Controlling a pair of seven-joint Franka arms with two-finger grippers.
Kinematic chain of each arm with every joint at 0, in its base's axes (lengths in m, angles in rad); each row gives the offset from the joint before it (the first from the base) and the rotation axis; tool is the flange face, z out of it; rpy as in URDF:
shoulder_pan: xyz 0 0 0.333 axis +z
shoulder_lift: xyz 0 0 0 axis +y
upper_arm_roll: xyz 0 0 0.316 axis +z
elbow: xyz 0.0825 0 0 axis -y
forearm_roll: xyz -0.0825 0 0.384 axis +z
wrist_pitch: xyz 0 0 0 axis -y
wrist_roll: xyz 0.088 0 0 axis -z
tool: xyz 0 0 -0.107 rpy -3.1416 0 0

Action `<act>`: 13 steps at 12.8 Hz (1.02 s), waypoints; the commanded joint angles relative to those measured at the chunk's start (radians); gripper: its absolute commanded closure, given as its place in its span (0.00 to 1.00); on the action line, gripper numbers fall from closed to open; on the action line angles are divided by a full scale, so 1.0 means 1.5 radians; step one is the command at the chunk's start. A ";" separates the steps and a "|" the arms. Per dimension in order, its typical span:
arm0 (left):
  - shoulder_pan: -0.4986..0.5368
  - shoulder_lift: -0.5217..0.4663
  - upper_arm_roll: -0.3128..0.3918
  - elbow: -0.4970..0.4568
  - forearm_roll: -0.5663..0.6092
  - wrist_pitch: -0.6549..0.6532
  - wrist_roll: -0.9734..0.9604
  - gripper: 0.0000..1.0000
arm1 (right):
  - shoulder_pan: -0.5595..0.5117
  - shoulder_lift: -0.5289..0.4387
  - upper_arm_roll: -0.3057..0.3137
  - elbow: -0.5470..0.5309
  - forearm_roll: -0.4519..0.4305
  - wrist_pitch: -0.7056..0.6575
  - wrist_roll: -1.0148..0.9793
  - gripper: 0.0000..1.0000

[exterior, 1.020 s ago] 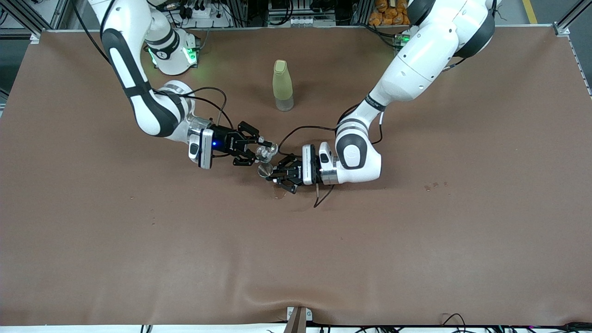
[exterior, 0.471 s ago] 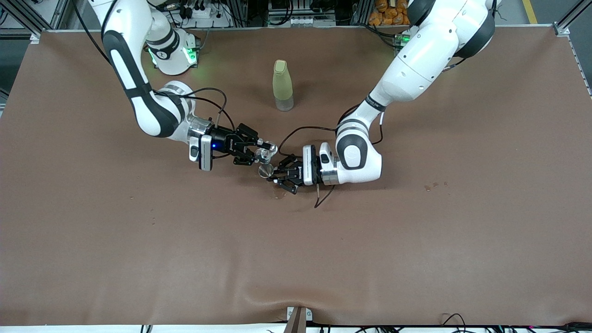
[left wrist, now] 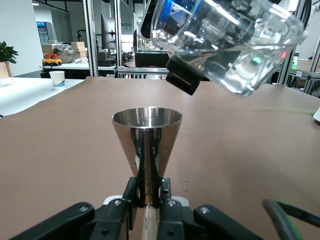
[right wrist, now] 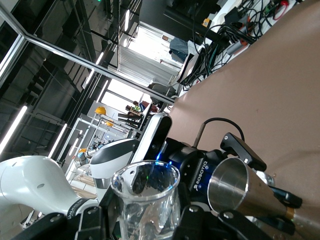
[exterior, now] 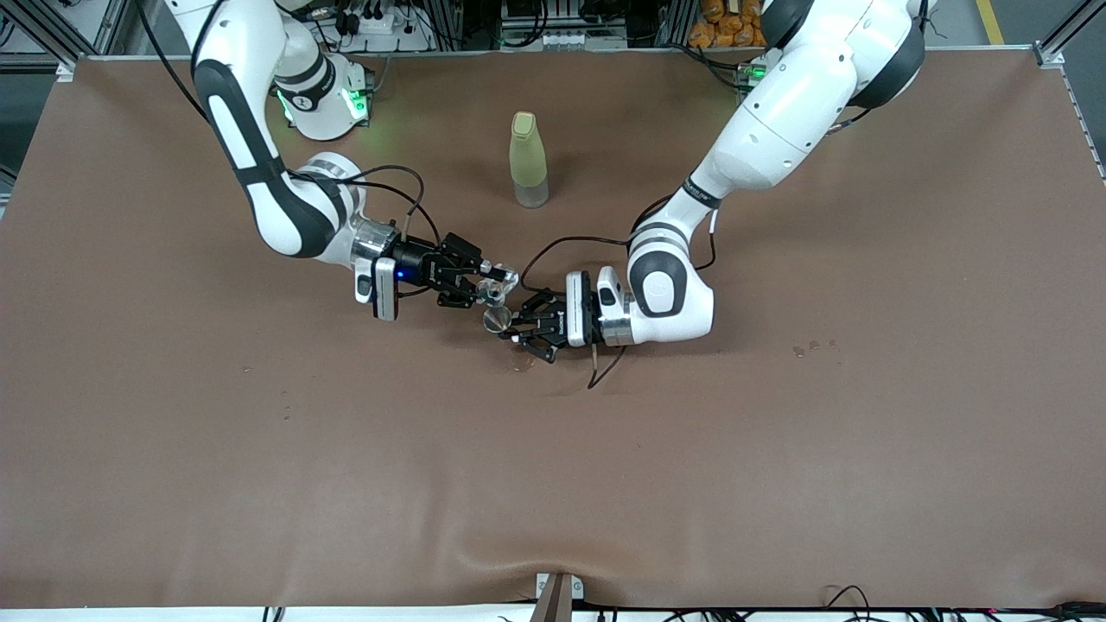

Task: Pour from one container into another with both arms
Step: 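Pour liquid from the beaker into the jigger held by the left gripper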

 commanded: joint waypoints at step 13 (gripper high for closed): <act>-0.009 0.008 0.005 0.014 -0.023 0.007 0.010 1.00 | 0.009 0.002 0.003 0.007 0.047 -0.005 0.123 0.78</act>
